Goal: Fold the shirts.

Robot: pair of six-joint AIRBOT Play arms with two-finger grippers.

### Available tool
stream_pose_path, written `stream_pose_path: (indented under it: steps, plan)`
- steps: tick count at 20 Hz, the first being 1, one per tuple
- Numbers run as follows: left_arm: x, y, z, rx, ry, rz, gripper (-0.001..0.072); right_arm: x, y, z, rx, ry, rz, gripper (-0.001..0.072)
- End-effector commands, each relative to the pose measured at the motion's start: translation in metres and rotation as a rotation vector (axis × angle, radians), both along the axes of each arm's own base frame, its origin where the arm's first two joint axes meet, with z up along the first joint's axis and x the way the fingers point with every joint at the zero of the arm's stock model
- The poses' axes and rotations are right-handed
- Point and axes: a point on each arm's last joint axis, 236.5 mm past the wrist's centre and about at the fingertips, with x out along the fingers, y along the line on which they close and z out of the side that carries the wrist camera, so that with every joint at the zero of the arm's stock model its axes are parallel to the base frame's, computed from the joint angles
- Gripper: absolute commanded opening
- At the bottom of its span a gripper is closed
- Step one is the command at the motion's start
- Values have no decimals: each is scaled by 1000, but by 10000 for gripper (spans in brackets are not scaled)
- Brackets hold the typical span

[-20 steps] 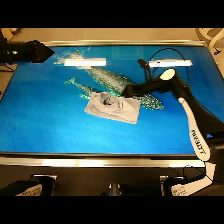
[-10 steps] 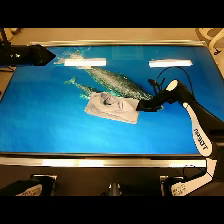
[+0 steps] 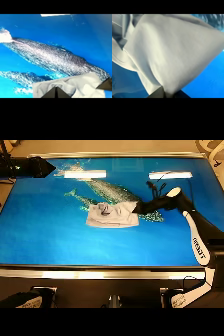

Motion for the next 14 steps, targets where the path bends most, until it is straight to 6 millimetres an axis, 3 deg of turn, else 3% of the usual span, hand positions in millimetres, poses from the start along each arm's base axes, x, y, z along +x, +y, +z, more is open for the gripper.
stream_pose_path:
  steps: [1, 4, 10, 14]
  plan:
    - [1, 1, 1, -1, -4, 3, 27, 18, -37, 94, 33, -193, 47, 19]
    - [1, 0, 1, -2, -4, 3, 27, 26, -126, 128, -58, -242, -50, 19]
    - [0, 0, 1, -1, -2, 2, 27, -4, -314, 113, -194, -162, -376, 20]
    - [0, 0, 1, -1, -2, 2, 27, -49, -410, 103, -252, -87, -597, 20]
